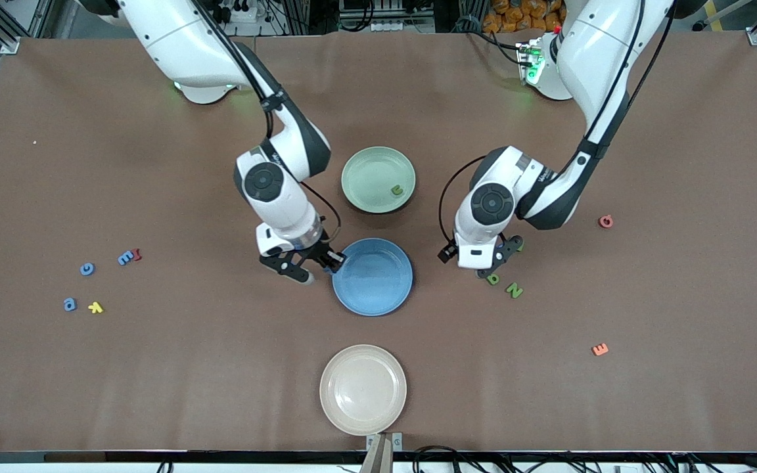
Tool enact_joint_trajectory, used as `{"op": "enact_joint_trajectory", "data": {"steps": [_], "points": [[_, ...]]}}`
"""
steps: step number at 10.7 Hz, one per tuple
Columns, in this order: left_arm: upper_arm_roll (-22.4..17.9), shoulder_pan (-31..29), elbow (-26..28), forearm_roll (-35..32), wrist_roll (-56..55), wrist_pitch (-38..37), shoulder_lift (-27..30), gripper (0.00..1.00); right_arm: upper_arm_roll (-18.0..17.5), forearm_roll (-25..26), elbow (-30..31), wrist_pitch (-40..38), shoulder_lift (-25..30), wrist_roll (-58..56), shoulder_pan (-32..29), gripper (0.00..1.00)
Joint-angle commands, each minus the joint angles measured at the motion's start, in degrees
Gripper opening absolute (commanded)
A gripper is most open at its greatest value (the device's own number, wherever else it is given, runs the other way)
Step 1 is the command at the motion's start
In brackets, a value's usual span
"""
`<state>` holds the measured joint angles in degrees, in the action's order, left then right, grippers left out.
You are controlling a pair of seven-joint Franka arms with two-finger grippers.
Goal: Sort letters by color into matching plates
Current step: 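Release the blue X onto the blue plate with the right gripper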
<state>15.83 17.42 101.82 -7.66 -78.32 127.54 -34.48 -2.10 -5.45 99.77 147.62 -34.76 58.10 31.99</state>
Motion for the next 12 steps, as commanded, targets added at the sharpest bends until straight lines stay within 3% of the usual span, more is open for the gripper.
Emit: {"op": "enact_joint_trajectory", "data": {"steps": [1,3,4,5,7,9,12], "points": [[-2.99,0.86,-2.16,0.28,-4.81,2.7,-3.31,1.0,0.35,-0.44,-7.74,-0.15,-5.92,7.2,2.02,0.16],[-3.17,0.59,-2.16,0.19,-5.62,3.32,-3.31,1.0,0.35,-0.44,-10.55,-0.14,-8.21,7.73,3.25,0.2],[-3.87,0.68,-2.24,0.1,-5.44,4.02,-3.23,1.0,0.35,0.08,-10.91,-0.06,-8.48,7.47,3.95,0.75],[-5.0,0.51,-2.24,-1.38,-4.83,6.47,-3.14,1.0,0.43,0.78,-10.91,-0.14,-8.22,5.56,3.87,1.0],[-5.63,0.07,-2.16,-4.72,-4.56,9.47,-4.01,1.0,0.7,0.97,-10.48,-1.89,-7.69,-2.69,2.65,1.0],[-5.54,-1.16,-2.16,-4.91,-0.37,11.23,-5.07,1.0,0.7,0.79,-10.56,-8.46,-6.12,-9.98,-0.42,1.0],[-5.89,-1.86,-2.16,-5.0,1.41,12.99,-6.47,1.0,0.7,0.79,-10.39,-12.35,-2.08,-19.65,-7.09,1.0]]}}
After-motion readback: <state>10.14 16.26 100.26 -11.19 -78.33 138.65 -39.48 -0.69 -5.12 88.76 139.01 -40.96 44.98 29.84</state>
